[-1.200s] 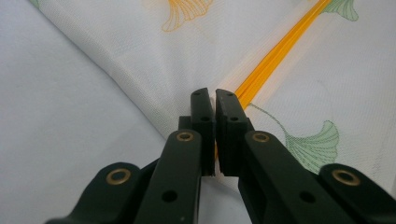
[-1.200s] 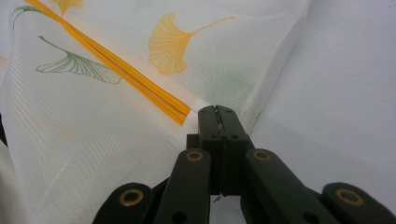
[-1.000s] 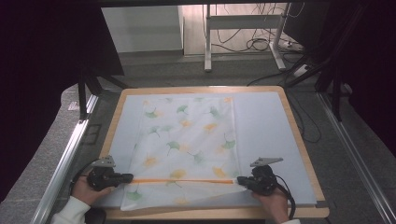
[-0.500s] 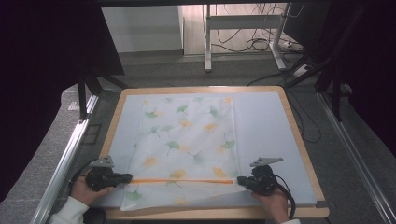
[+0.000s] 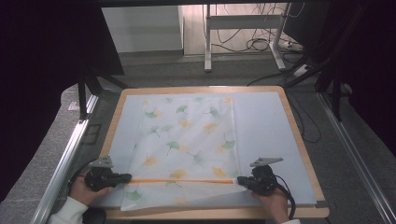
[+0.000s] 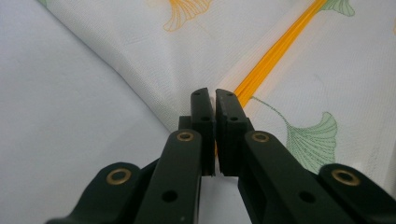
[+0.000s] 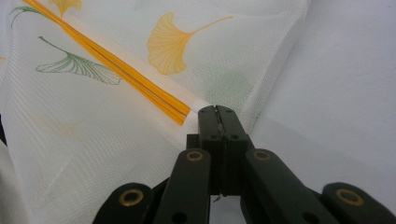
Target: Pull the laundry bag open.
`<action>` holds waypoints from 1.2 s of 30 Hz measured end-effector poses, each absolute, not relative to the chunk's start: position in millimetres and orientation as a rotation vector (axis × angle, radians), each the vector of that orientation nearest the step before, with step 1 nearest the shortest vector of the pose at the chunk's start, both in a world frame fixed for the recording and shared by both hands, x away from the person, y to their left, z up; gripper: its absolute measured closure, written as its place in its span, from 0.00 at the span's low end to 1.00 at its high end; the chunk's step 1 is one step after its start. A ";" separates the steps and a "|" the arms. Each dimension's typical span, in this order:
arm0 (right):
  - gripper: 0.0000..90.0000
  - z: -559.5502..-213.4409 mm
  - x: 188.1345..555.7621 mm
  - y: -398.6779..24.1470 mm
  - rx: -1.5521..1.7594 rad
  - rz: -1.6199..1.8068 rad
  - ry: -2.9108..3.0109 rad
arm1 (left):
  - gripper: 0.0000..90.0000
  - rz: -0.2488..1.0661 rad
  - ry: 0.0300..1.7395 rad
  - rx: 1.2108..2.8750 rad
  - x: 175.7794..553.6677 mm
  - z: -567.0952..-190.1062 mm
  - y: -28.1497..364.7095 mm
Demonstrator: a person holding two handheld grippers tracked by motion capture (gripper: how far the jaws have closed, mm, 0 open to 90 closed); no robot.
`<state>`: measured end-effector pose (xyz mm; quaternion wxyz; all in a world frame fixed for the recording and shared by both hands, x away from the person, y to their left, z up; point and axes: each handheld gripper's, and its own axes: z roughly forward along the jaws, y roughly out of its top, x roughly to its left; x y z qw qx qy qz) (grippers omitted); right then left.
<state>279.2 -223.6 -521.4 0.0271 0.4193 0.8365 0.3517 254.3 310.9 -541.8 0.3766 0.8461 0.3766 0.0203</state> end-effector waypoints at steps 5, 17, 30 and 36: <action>1.00 -520.9 278.6 -222.2 1.286 1.080 2.577 | 0.96 0.069 0.958 2.172 254.8 -541.2 307.7; 0.99 -511.2 277.3 -219.7 1.215 1.144 2.540 | 0.79 0.170 0.965 2.099 255.9 -528.2 297.8; 0.86 -496.1 291.7 -210.9 1.090 1.239 2.468 | 0.45 0.297 0.970 2.055 278.2 -505.7 259.7; 0.76 -491.0 302.5 -203.1 1.048 1.262 2.450 | 0.37 0.341 0.961 2.058 289.7 -503.2 244.3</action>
